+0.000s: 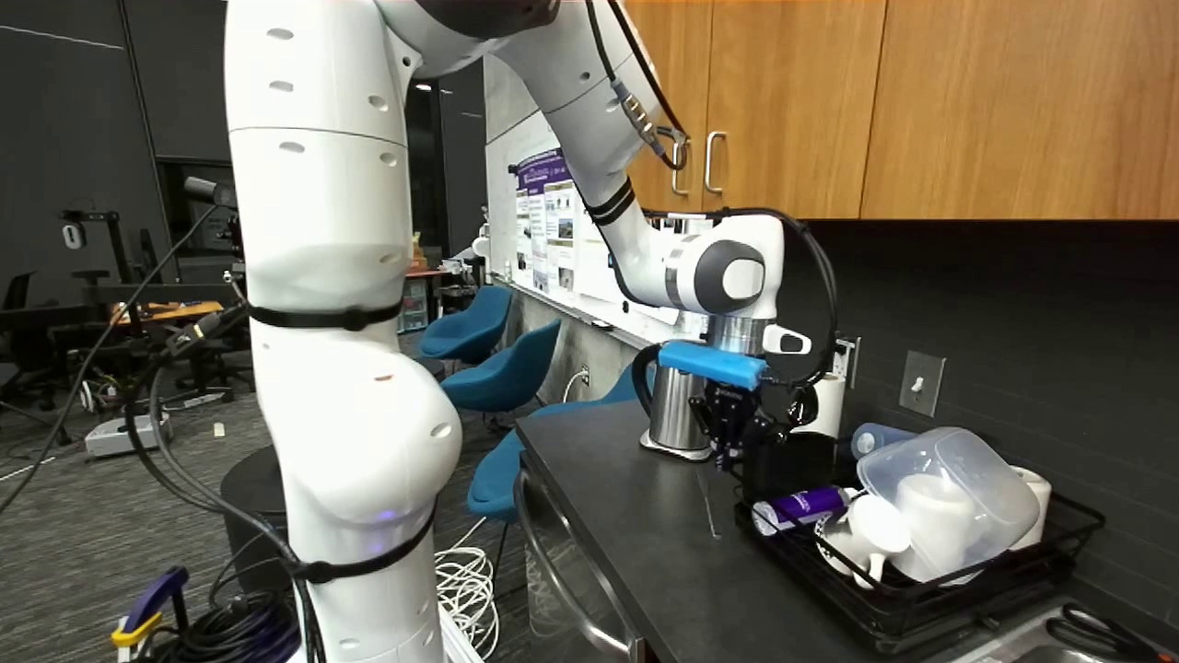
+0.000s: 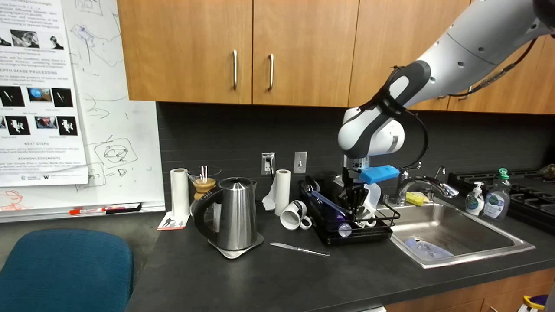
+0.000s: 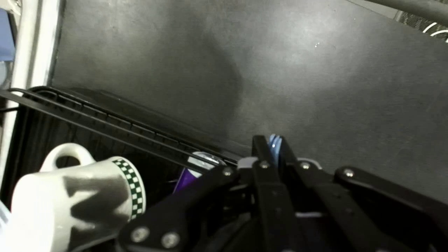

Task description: Put the blue fork onto the dish rack

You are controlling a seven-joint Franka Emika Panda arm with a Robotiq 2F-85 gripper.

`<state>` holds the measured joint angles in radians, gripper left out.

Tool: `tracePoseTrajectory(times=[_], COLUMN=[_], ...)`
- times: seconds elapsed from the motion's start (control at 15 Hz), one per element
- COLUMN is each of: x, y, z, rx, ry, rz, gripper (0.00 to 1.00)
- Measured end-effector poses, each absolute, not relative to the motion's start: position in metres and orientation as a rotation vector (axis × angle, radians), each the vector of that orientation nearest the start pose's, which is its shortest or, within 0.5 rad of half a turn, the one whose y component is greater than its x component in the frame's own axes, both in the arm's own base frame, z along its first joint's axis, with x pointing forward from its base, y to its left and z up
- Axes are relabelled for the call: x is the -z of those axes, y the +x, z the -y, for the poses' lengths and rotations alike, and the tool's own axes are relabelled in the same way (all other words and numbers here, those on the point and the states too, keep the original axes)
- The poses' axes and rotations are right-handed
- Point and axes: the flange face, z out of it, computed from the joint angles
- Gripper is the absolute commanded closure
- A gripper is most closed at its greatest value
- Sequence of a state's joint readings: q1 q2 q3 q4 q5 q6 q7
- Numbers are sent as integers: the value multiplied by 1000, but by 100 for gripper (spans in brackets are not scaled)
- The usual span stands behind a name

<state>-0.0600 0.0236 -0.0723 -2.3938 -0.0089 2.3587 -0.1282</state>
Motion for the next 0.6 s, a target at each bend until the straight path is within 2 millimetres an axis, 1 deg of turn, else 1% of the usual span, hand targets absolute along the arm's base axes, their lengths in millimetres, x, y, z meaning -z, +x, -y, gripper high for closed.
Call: tracePoseTrajectory(times=[0.33, 0.6], x=[-299, -300], y=[477, 477], z=[88, 92], rx=[-101, -99], ry=[-3134, -3133], rz=[-82, -97], gripper=[98, 98])
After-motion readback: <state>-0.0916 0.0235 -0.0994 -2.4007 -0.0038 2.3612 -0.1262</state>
